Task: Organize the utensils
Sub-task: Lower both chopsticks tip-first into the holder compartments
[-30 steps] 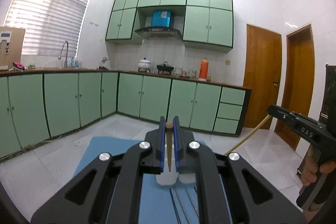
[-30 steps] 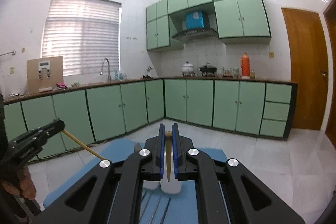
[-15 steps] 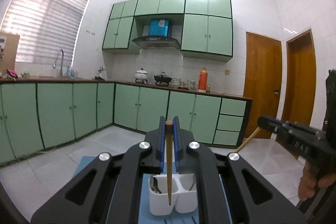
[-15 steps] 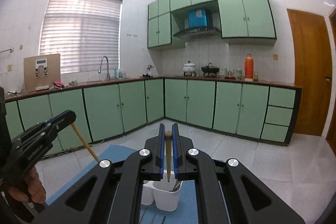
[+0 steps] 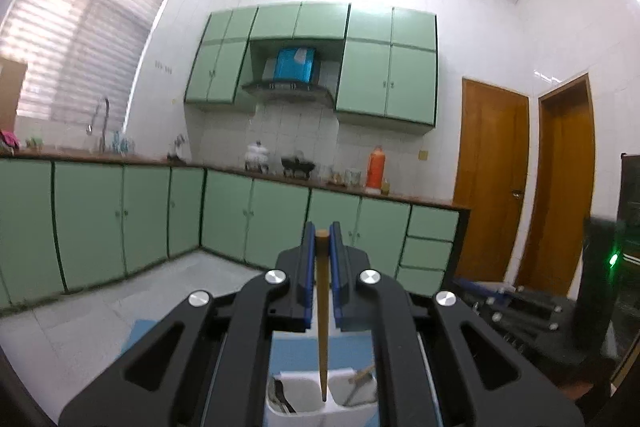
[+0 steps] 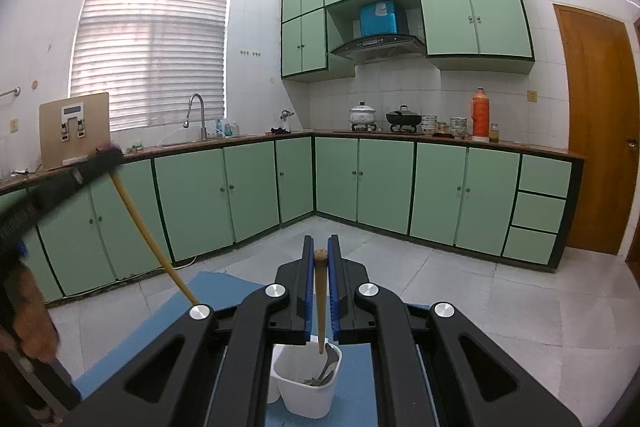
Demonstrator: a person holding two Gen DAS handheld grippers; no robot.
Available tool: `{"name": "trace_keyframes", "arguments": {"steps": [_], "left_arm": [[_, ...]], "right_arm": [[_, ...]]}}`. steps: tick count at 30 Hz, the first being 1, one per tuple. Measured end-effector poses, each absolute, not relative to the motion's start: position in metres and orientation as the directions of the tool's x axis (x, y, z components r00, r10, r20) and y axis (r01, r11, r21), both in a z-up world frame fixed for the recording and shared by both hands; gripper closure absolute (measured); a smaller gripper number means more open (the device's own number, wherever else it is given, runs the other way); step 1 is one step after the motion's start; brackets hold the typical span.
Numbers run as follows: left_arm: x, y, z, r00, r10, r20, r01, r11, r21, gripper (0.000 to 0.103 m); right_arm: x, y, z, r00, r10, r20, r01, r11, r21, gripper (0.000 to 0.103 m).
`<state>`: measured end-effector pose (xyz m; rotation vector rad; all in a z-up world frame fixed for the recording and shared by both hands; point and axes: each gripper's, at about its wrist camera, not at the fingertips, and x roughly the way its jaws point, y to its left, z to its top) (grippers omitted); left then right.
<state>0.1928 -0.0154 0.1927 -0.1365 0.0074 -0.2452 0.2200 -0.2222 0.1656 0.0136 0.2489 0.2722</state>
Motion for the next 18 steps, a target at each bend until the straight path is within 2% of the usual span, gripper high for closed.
{"name": "trace_keyframes", "arguments": {"steps": [4,18], "left_arm": [[0.195,-0.016,0.197,0.972,-0.232,0.025,0.234,0.965,-0.121,0.097],[0.257,-0.02,0.131,0.975,-0.192,-0.115,0.179,0.978,-0.109,0.097]], "right_arm": [[0.23,-0.219,0.16,0.925,0.275,-0.261,-0.272,0.961,0.048,0.096],[0.262,-0.21,0.125,0.895,0.291,-0.338,-0.281,0.956,0.079,0.096]]}}
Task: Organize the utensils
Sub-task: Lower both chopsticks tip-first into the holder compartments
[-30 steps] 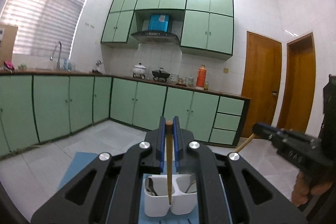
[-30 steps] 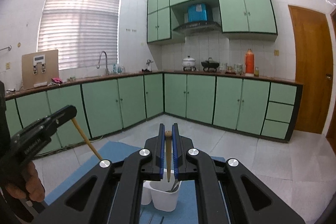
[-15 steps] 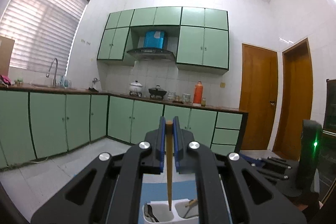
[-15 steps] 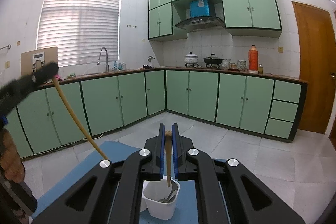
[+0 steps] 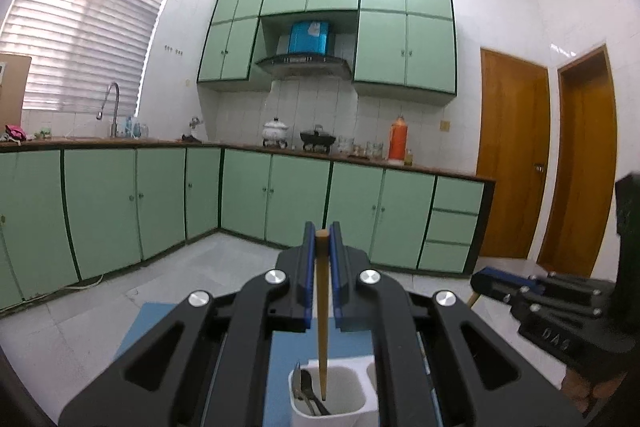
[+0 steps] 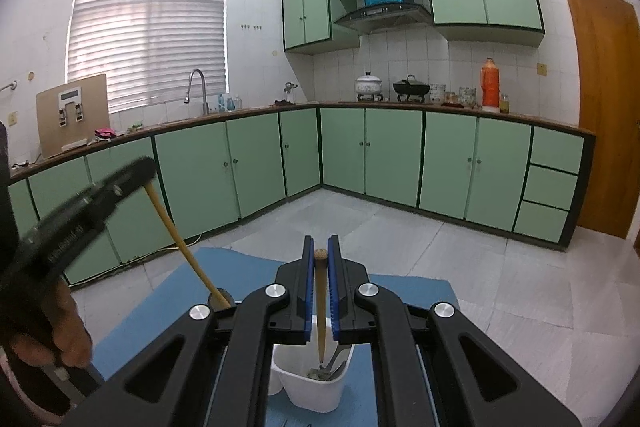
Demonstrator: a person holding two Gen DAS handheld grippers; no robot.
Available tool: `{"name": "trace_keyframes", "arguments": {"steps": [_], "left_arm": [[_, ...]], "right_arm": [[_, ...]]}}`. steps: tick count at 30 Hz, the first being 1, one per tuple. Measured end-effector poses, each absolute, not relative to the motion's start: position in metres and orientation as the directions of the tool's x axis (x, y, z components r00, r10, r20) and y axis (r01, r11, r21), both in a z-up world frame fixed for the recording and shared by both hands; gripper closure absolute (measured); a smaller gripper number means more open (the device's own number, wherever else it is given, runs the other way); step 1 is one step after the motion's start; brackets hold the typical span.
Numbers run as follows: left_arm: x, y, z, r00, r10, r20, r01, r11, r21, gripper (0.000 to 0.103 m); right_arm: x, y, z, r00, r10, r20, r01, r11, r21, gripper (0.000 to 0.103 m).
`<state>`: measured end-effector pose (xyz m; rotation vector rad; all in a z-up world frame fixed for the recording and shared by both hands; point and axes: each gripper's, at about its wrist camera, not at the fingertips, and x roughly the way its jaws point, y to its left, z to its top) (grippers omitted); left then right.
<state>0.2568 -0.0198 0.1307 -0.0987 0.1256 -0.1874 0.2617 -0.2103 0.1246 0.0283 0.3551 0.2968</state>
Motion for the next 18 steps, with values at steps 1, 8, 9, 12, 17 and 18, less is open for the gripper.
{"name": "trace_keyframes", "arguments": {"steps": [1,8,9,12,17,18], "left_arm": [[0.261,-0.021,0.125,0.971,-0.197,-0.133,0.183,0.977,-0.111,0.097],[0.282,-0.019,0.096,0.952,-0.207,-0.225,0.185,0.976,-0.118,0.097],[0.285,-0.018,0.093,0.95,-0.207,-0.234,0.183,0.976,-0.119,0.097],[0.292,-0.017,0.082,0.943,-0.201,-0.266,0.176,0.978,-0.113,0.097],[0.294,-0.01,0.075,0.943,-0.189,-0.274,0.162,0.98,-0.118,0.097],[0.293,-0.008,0.075,0.943,-0.188,-0.275,0.161,0.98,-0.118,0.097]], "right_arm": [[0.262,-0.21,0.122,0.893,0.292,-0.341,-0.281,0.956,0.082,0.096],[0.272,-0.216,0.102,0.88,0.299,-0.369,-0.27,0.954,0.129,0.096],[0.273,-0.218,0.099,0.878,0.3,-0.372,-0.268,0.954,0.137,0.096],[0.275,-0.222,0.092,0.879,0.3,-0.371,-0.26,0.953,0.154,0.096],[0.273,-0.227,0.089,0.881,0.301,-0.365,-0.255,0.952,0.17,0.096],[0.273,-0.228,0.089,0.881,0.302,-0.365,-0.255,0.952,0.172,0.096]]}}
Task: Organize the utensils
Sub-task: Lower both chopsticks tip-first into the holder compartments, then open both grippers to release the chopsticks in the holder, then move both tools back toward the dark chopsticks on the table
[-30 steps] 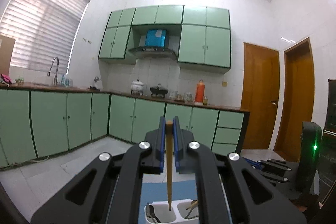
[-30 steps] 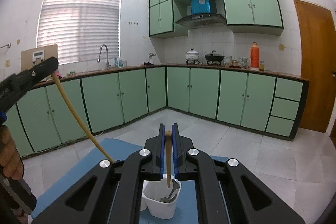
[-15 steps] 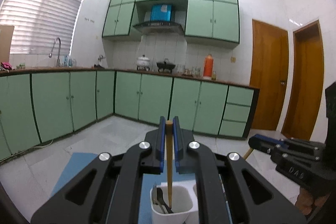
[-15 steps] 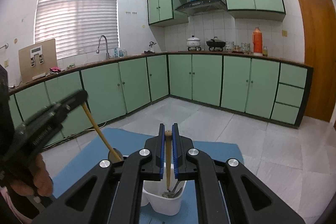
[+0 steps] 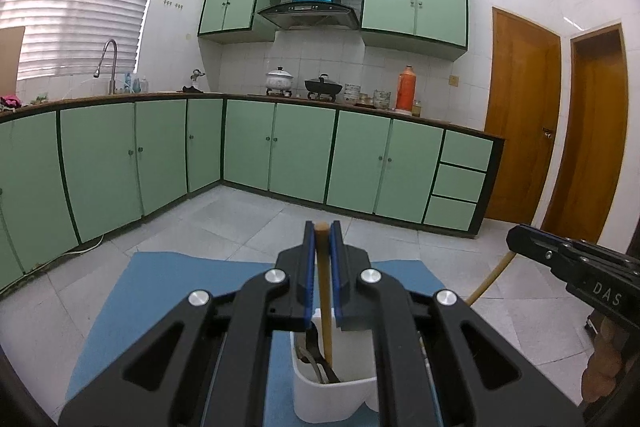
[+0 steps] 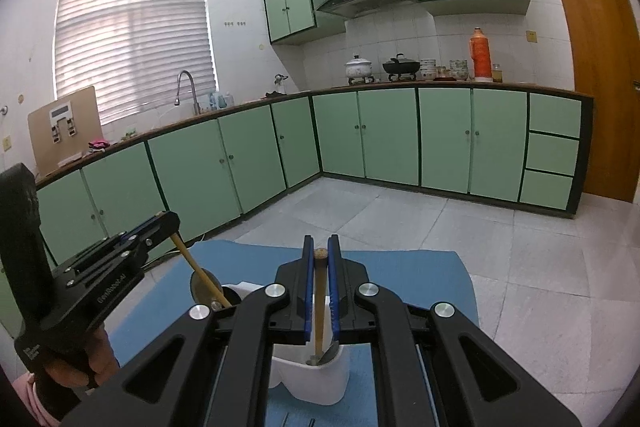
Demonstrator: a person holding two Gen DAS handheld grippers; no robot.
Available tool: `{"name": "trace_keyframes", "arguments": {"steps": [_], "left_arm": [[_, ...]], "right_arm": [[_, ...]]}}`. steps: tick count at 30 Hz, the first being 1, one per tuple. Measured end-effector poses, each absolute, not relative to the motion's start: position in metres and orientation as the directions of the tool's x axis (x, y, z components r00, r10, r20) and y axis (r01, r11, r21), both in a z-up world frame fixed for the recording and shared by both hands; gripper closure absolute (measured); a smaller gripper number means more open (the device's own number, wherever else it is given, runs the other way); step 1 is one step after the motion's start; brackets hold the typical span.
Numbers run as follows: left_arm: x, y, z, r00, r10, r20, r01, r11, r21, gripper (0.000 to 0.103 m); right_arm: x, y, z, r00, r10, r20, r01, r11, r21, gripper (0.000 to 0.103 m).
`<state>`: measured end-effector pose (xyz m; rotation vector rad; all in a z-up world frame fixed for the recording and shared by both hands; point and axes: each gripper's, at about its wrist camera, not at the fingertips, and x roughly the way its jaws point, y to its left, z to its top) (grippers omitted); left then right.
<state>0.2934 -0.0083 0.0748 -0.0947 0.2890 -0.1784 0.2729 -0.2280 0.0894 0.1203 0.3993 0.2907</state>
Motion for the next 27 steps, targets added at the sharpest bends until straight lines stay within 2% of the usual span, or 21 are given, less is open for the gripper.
{"name": "trace_keyframes", "arguments": {"steps": [5,7,10,13,14,17,22,26,27], "left_arm": [[0.29,-0.002,0.073,0.938,-0.192,-0.288,0.159,0.978,-0.135,0.092],[0.287,0.002,0.073,0.939,-0.192,-0.285,0.155,0.977,-0.147,0.075],[0.281,0.007,0.075,0.944,-0.184,-0.274,0.143,0.976,-0.161,0.059],[0.276,0.013,0.075,0.947,-0.173,-0.27,0.13,0.977,-0.171,0.05],[0.273,0.014,0.076,0.949,-0.168,-0.268,0.125,0.977,-0.171,0.048],[0.265,0.018,0.077,0.957,-0.145,-0.252,0.106,0.981,-0.163,0.036],[0.249,0.019,0.079,0.965,-0.12,-0.233,0.087,0.985,-0.147,0.017],[0.23,0.023,0.078,0.969,-0.109,-0.222,0.079,0.987,-0.139,0.012],[0.226,0.023,0.078,0.968,-0.11,-0.224,0.081,0.988,-0.135,0.011]], "right_arm": [[0.271,-0.231,0.089,0.883,0.297,-0.365,-0.247,0.953,0.177,0.096],[0.269,-0.234,0.09,0.883,0.292,-0.368,-0.242,0.954,0.176,0.095],[0.267,-0.236,0.09,0.888,0.277,-0.368,-0.227,0.958,0.173,0.095],[0.265,-0.241,0.089,0.889,0.268,-0.37,-0.216,0.96,0.178,0.093],[0.265,-0.242,0.089,0.89,0.265,-0.37,-0.212,0.961,0.18,0.089],[0.26,-0.246,0.089,0.9,0.248,-0.358,-0.196,0.965,0.176,0.073],[0.249,-0.249,0.091,0.916,0.22,-0.335,-0.174,0.971,0.162,0.057],[0.228,-0.25,0.091,0.936,0.185,-0.299,-0.149,0.979,0.14,0.034],[0.221,-0.25,0.09,0.94,0.176,-0.291,-0.141,0.981,0.137,0.032]]}}
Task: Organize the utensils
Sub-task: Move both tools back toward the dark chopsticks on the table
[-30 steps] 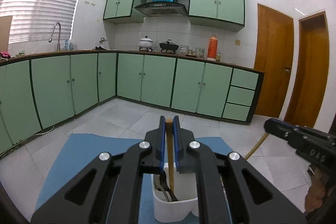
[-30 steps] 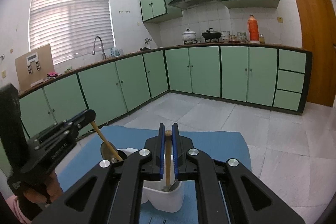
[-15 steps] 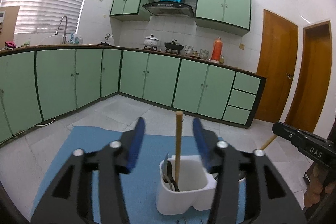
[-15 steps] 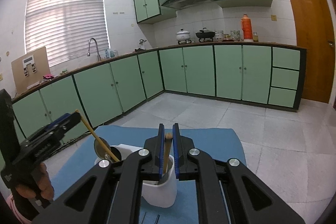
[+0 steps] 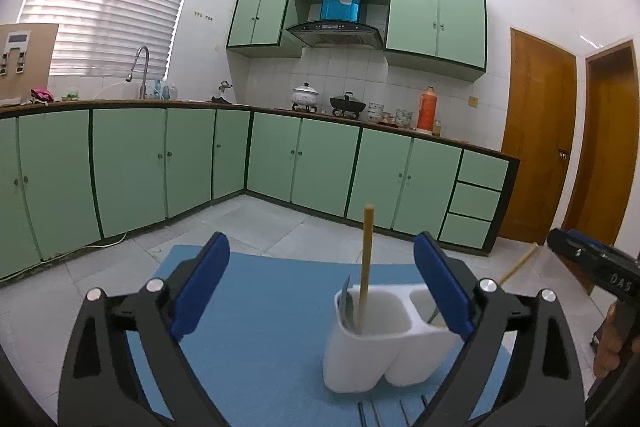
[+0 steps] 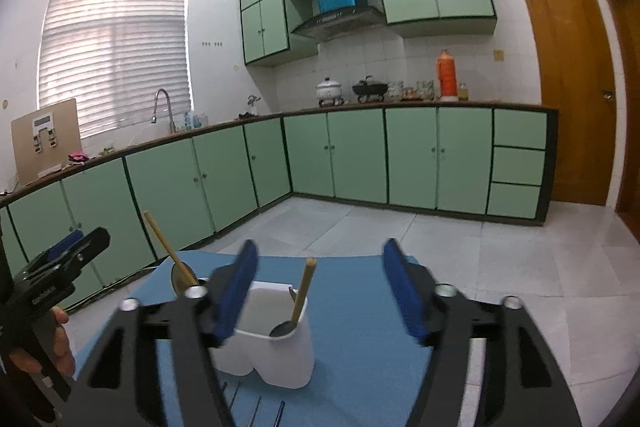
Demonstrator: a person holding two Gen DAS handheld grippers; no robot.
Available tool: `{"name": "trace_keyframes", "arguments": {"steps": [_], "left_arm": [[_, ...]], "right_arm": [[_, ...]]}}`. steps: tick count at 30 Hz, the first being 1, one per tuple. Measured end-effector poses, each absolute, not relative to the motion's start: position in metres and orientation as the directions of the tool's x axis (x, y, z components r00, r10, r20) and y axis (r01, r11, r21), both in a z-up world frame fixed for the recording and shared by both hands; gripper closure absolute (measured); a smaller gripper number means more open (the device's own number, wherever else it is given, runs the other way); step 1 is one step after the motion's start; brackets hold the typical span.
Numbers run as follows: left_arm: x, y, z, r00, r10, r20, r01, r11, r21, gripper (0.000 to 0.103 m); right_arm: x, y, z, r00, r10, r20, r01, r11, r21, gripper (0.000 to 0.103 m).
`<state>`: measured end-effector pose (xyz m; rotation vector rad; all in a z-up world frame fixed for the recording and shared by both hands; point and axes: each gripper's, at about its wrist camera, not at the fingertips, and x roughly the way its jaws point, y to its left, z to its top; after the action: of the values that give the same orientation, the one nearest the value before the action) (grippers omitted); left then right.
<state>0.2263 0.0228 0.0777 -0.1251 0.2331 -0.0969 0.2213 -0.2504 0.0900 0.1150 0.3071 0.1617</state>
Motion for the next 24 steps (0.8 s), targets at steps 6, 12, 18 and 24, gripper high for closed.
{"name": "trace_keyframes", "arguments": {"steps": [6,12,18,24], "left_arm": [[0.196,0.02,0.064,0.961,-0.121,-0.25,0.096,0.989,-0.109,0.006],[0.163,0.017,0.031,0.943,-0.134,-0.306,0.117,0.99,-0.073,0.005],[0.127,0.021,-0.007,0.922,-0.133,-0.363,0.116,0.991,-0.068,0.005],[0.098,0.023,-0.04,0.899,-0.151,-0.41,0.122,0.988,-0.095,0.005]], "right_arm": [[0.186,-0.248,0.077,0.949,0.157,-0.275,-0.126,0.984,0.127,0.016],[0.15,-0.245,0.048,0.95,0.11,-0.291,-0.08,0.99,0.112,0.009],[0.113,-0.242,0.008,0.939,0.094,-0.331,-0.055,0.991,0.125,0.008],[0.077,-0.229,-0.035,0.925,0.086,-0.37,-0.047,0.992,0.113,0.008]]}}
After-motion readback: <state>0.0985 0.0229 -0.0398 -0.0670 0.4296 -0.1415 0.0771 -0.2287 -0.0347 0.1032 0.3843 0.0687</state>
